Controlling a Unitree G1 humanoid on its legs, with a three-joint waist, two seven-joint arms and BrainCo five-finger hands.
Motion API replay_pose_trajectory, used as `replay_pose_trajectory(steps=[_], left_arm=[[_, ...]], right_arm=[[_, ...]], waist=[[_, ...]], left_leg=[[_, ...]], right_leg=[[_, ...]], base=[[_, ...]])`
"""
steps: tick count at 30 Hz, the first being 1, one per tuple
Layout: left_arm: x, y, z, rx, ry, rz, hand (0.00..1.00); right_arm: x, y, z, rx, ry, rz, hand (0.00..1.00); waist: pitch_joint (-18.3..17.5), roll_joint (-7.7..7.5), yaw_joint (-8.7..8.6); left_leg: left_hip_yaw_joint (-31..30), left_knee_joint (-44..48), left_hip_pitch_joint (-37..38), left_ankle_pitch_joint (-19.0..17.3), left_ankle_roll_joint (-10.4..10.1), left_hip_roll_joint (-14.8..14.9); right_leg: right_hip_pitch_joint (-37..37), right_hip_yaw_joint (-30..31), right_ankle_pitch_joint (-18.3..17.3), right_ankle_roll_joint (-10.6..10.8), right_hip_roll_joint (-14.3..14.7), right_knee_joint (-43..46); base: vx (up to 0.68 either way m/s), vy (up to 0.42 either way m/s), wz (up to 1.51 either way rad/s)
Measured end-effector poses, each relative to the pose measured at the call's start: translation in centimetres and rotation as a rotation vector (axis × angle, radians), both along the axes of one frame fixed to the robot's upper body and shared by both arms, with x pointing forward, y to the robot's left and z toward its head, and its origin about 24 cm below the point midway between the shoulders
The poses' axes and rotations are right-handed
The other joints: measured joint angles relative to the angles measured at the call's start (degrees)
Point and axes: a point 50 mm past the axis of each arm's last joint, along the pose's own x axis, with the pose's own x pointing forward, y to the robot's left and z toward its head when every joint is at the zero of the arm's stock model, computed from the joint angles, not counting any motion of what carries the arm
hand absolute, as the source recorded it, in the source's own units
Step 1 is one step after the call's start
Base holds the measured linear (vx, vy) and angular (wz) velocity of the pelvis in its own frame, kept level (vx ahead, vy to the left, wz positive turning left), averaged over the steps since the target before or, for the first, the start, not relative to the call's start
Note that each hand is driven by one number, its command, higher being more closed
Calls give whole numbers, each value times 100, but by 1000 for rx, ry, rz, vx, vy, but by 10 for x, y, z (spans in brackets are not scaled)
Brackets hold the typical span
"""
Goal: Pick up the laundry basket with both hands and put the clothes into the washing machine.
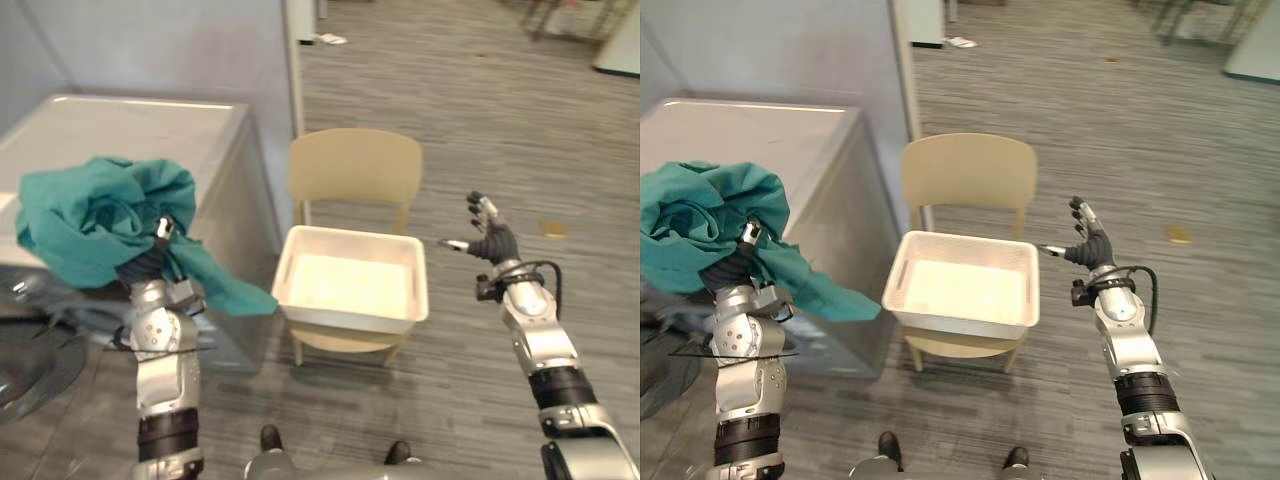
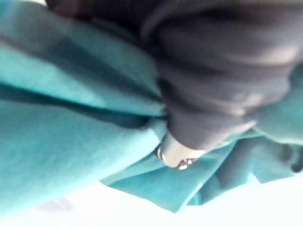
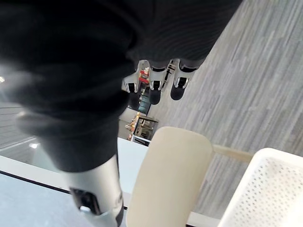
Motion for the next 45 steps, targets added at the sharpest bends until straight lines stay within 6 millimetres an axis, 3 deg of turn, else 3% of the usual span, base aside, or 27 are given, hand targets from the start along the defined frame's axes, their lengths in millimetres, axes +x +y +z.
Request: replay_pose_trajectory(steps=[2, 3, 4, 6, 8, 9, 10, 12, 15, 17, 18, 19, 20, 22, 23, 25, 26, 28, 29, 32, 34, 36, 39, 41, 42, 43, 45], left_arm=[[-9, 0, -11, -26, 33, 16, 100], [-14, -1, -15, -30, 45, 20, 100], [-19, -1, -20, -40, 59, 28, 100], [-30, -4, -36, -83, 108, 39, 100], [-37, -9, -47, -87, 155, 6, 100], [-42, -7, -50, -85, 169, 9, 100], [-45, -8, -55, -114, 182, 17, 100], [-51, -15, -65, -141, 220, -11, 100], [-59, -18, -79, -175, 277, -31, 100], [-66, -20, -94, -203, 342, -42, 100], [-67, -21, -98, -210, 361, -49, 100], [-67, -28, -105, -225, 397, -84, 100], [-66, -37, -113, -237, 435, -125, 100], [-63, -43, -115, -231, 444, -159, 100], [-54, -62, -122, -223, 485, -257, 100], [-48, -75, -122, -218, 493, -321, 100], [-47, -93, -123, -246, 494, -373, 100], [-44, -100, -119, -248, 469, -398, 100], [-37, -112, -113, -243, 435, -452, 100], [-34, -121, -114, -237, 447, -495, 100], [-36, -127, -116, -235, 458, -528, 100], [-37, -127, -118, -237, 466, -530, 100], [-38, -126, -119, -237, 471, -527, 100], [-39, -118, -122, -239, 482, -490, 100], [-41, -113, -128, -241, 515, -469, 100], [-44, -111, -131, -245, 536, -459, 100], [-44, -108, -132, -230, 545, -452, 100]], right_arm=[[-8, -7, -11, -4, 39, -32, 0], [-14, -12, -20, -16, 68, -57, 0], [-24, -20, -33, -12, 111, -103, 0], [-36, -34, -51, -10, 189, -190, 0], [-58, -39, -76, 4, 277, -258, 0], [-71, -33, -94, 24, 335, -271, 0], [-80, -28, -106, 58, 368, -298, 0], [-100, -17, -137, 105, 497, -328, 0], [-115, -9, -162, 137, 600, -368, 0], [-126, -11, -176, 126, 673, -397, 0], [-130, -13, -179, 116, 690, -406, 0], [-139, -17, -186, 109, 731, -423, 0], [-160, -22, -198, 102, 816, -444, 0], [-176, -17, -207, 114, 870, -444, 0], [-202, -12, -217, 143, 922, -472, 0], [-223, -2, -227, 183, 1007, -480, 0], [-244, 18, -238, 255, 1079, -477, 0], [-246, 35, -241, 312, 1077, -475, 0], [-259, 26, -240, 328, 1076, -528, 0], [-274, 35, -246, 353, 1141, -526, 0], [-289, 40, -248, 392, 1181, -527, 0], [-282, 35, -246, 376, 1165, -511, 0], [-273, 31, -244, 345, 1144, -491, 0], [-272, 30, -243, 336, 1139, -488, 0], [-272, 27, -242, 314, 1139, -484, 0], [-276, 27, -242, 305, 1154, -482, 0], [-279, 31, -245, 315, 1172, -484, 0]], waist=[[-7, 197, 81], [-5, 217, 79], [9, 80, 36], [3, 359, 150], [19, 413, 38], [16, 195, -4], [46, 270, 50], [41, 335, 45], [102, 254, 160], [140, 112, 243], [162, 100, 238], [182, 3, 222], [162, -170, 68], [138, -301, -46], [336, -304, -185], [345, -400, -300], [382, -317, -359], [427, -354, -418], [534, -116, -408], [500, -233, -503], [456, -196, -498], [382, -46, -423], [319, -41, -348], [311, 38, -341], [275, 129, -312], [249, 95, -281], [242, -50, -225]], left_leg=[[-50, -15, -220, -137, 248, 50], [140, 83, -306, -360, 609, 98], [691, 615, -541, -788, 1237, 198], [1501, 2105, -833, -616, 1603, 770], [1647, 1767, -851, -227, 1415, 624], [1604, 1149, -715, -124, 1336, 324], [1896, 1676, -754, -679, 1044, 493], [2125, 1760, -698, -993, 830, 460], [1824, 1899, -756, -1130, 936, 287], [1612, 2056, -864, -1450, 961, -10], [1553, 2044, -882, -1512, 943, -145], [1437, 1905, -850, -1580, 1003, -458], [1362, 1487, -668, -1625, 986, -930], [1219, 2373, -821, -2023, 1387, -849], [425, 2577, -669, -2210, 1395, -1230], [63, 2450, -575, -2147, 1440, -1598], [-124, 1945, -270, -2169, 1374, -1813], [-116, 2762, -305, -2471, 1541, -1604], [-435, 3176, -343, -2866, 1267, -1412], [-1156, 3072, -116, -2920, 1228, -1917], [-1568, 2974, 141, -2876, 1269, -2088], [-1623, 2811, 342, -2847, 1219, -2007], [-1190, 2655, 780, -2520, 808, -1815], [-531, 4120, 446, -2358, 550, -1297], [-204, 5377, 22, -1717, 672, -868], [-130, 6054, -324, -1458, 777, -584], [-248, 6551, -830, -1778, 937, 58]], right_leg=[[6, -346, -136, -30, -3, 211], [22, -474, -224, -50, 33, 235], [148, -601, -263, -172, 51, -108], [211, -1121, -303, -192, 74, 288], [326, -1611, -569, -239, -84, 693], [433, -1851, -646, -173, -161, 452], [509, -2240, -619, -138, -107, 521], [644, -2736, -619, -136, -138, 732], [822, -2943, -618, -122, -317, 895], [874, -3052, -880, 142, -702, 1302], [854, -3085, -987, 112, -854, 1531], [786, -2994, -1279, -151, -1198, 1987], [469, -2217, -1926, -814, -1356, 2265], [-44, -878, -2426, -995, -1219, 2786], [-461, 1195, -2854, -824, -611, 3380], [-789, 1940, -2949, -690, -231, 3859], [-1325, 2514, -2935, -622, 388, 4277], [-1660, 2559, -2887, -544, 526, 4296], [-1860, 2685, -2815, -342, 675, 4337], [-2096, 3164, -2531, -200, 669, 4001], [-1905, 3008, -1859, -285, 642, 3668], [-1706, 2804, -1828, -363, 644, 3554], [-1150, 2600, -1733, -519, 678, 3226], [-874, 2154, -1710, -731, 1143, 2678], [-571, 2092, -1757, -970, 1271, 2454], [-350, 2184, -1754, -967, 1304, 2305], [13, 2302, -1737, -937, 1174, 2086]], base=[[-94, 4, 84], [-56, -46, 146], [-15, -40, 151], [39, 21, 137], [41, 73, 159], [-27, 62, 153], [23, 68, 145], [81, 103, 132], [-10, 112, 74], [-18, 219, 61], [-9, 264, 79], [-5, 395, 107], [24, 362, 120], [132, 229, 135], [191, 57, 173], [161, 50, 185], [126, 59, 147], [322, -16, 146], [425, -55, 153], [292, -14, 150], [455, 12, 142], [415, 24, 34], [461, 38, -15], [258, -102, -40], [190, -73, -59], [313, -8, -73], [379, 93, -45]])
